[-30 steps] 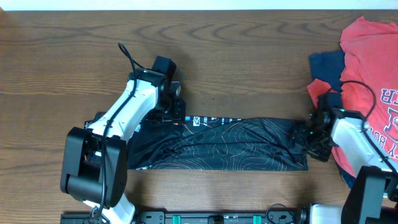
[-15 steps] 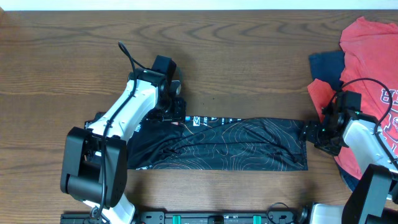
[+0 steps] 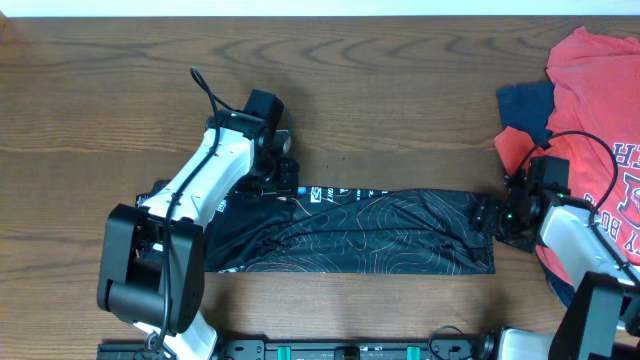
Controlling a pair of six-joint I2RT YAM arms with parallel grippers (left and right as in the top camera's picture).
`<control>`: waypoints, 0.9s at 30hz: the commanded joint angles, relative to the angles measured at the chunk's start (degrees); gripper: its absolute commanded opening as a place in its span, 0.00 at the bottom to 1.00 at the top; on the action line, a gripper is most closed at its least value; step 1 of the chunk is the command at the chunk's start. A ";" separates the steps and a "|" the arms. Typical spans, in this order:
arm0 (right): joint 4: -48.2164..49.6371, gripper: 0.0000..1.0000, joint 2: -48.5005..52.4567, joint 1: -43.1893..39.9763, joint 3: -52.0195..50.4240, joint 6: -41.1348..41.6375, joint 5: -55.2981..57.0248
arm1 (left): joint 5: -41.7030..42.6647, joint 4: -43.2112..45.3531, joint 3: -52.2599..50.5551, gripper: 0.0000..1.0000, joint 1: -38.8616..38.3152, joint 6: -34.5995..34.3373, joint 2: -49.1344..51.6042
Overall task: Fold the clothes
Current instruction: 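Move the right gripper to grasp the folded strip's right end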
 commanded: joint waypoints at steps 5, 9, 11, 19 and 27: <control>0.02 0.62 1.99 2.01 -4.39 -0.63 -8.02 | -0.76 -0.79 -0.26 0.61 0.24 -0.35 -0.66; -1.42 0.60 1.99 2.84 -4.39 -0.63 -8.15 | -0.74 -0.83 -0.26 0.61 0.24 -0.35 -0.66; -1.88 0.58 1.99 3.39 -4.39 -0.61 -8.22 | -0.76 -0.81 -0.26 0.61 0.24 -0.35 -0.66; -0.31 0.22 1.99 5.77 -4.39 -0.44 -12.17 | -0.76 -0.72 -0.26 0.61 0.26 -0.33 -0.68; 2.08 0.01 1.97 4.92 -0.57 0.94 -5.66 | -0.76 -1.11 -0.20 0.61 2.45 -0.33 -3.74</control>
